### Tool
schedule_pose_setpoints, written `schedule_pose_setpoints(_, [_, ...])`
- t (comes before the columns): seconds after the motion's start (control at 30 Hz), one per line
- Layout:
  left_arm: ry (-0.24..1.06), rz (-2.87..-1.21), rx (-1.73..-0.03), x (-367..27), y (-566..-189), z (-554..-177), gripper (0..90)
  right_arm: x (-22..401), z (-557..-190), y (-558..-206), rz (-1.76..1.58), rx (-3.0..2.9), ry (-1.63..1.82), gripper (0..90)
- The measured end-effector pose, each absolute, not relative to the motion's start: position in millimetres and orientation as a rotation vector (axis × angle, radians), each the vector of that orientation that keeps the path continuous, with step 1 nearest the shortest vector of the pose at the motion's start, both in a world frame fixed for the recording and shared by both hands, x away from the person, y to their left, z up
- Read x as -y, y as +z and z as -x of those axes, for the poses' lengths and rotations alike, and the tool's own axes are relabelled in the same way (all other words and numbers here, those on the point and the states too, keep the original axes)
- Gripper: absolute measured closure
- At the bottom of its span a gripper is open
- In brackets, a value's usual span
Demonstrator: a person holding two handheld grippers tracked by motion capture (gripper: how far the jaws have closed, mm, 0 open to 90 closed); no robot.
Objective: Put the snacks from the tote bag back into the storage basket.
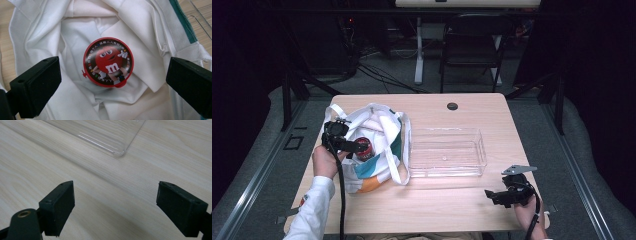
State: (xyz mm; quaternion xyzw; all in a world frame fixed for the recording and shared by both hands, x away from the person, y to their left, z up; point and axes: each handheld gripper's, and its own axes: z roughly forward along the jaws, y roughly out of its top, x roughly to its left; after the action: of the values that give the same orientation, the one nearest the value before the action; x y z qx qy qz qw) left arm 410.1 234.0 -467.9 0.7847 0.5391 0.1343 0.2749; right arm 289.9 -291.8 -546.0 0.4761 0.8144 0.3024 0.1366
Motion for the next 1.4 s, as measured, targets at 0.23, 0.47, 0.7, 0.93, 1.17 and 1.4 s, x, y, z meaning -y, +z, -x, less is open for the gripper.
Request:
schedule_pose_setpoints(0.23, [0.330,-2.143,-1.460,-232.5,-472.4,-421.0,0.1,290.7,-292.5,-549.4,-1.384,-2.367,0.870,14.6])
schedule_pose_setpoints(0.47, [0.294,-2.186,-1.463,-225.7,-480.9,-433.8,0.1,292.9,-293.6,-550.9,-1.399,-2.355,0.858,14.7])
schedule_pose_setpoints(0.7, [0.278,-2.230,-1.459,-218.9,-488.5,-442.0,0.2,293.5,-291.5,-552.8,-1.400,-2.360,0.850,14.7])
schedule_pose_setpoints(0.93, [0.261,-2.242,-1.464,-219.7,-493.8,-446.1,0.2,291.4,-292.6,-552.0,-1.379,-2.375,0.847,14.6])
schedule_pose_setpoints(1.17, [0.253,-2.260,-1.473,-219.1,-500.6,-451.8,0.2,289.1,-294.1,-551.6,-1.359,-2.396,0.857,14.6])
schedule_pose_setpoints(1.4, [0.248,-2.284,-1.480,-216.2,-503.5,-455.1,1.5,290.0,-293.7,-551.4,-1.360,-2.392,0.858,14.6])
